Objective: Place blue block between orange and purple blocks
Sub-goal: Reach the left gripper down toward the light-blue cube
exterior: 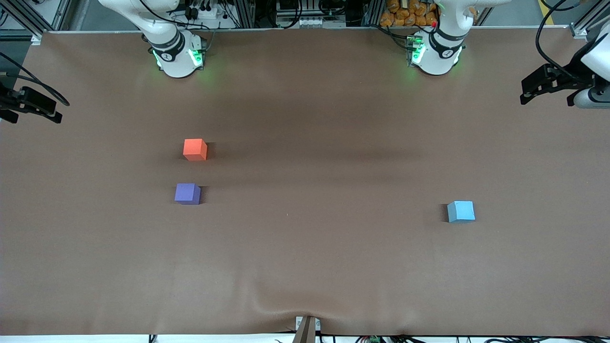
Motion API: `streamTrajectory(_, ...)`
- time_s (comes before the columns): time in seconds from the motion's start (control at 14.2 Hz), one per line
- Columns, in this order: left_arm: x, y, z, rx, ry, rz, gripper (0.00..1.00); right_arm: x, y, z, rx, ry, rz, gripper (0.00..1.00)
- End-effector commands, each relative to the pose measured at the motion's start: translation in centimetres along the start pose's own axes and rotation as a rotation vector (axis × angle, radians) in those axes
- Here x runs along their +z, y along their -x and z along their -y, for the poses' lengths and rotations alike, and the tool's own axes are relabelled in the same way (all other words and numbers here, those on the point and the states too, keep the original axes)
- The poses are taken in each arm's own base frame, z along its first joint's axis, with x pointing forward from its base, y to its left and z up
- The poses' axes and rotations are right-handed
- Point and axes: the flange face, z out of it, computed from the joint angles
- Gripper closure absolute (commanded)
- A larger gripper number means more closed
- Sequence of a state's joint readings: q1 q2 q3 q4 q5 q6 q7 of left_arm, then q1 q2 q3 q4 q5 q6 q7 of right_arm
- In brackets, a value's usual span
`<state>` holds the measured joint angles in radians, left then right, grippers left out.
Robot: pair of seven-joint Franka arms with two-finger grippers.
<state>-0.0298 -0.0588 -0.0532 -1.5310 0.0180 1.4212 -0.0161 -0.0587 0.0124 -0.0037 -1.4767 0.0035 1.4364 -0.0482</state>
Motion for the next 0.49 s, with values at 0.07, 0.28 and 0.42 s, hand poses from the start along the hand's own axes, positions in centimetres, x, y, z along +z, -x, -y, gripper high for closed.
streamTrajectory(0.07,-0.52,0.05,-0.03,-0.002,0.014,0.011,0.0,-0.17,-0.07,-0.32,0.017,0.017,0.006,0.0)
streamTrajectory(0.28,-0.27,-0.07,-0.2,-0.003,0.014,0.018,0.0,-0.17,-0.07,-0.32,0.017,0.017,0.006,0.0)
streamTrajectory(0.42,0.1,-0.36,-0.44,0.004,0.014,0.024,0.0,-0.17,-0.07,-0.3,0.017,0.015,0.006,0.0)
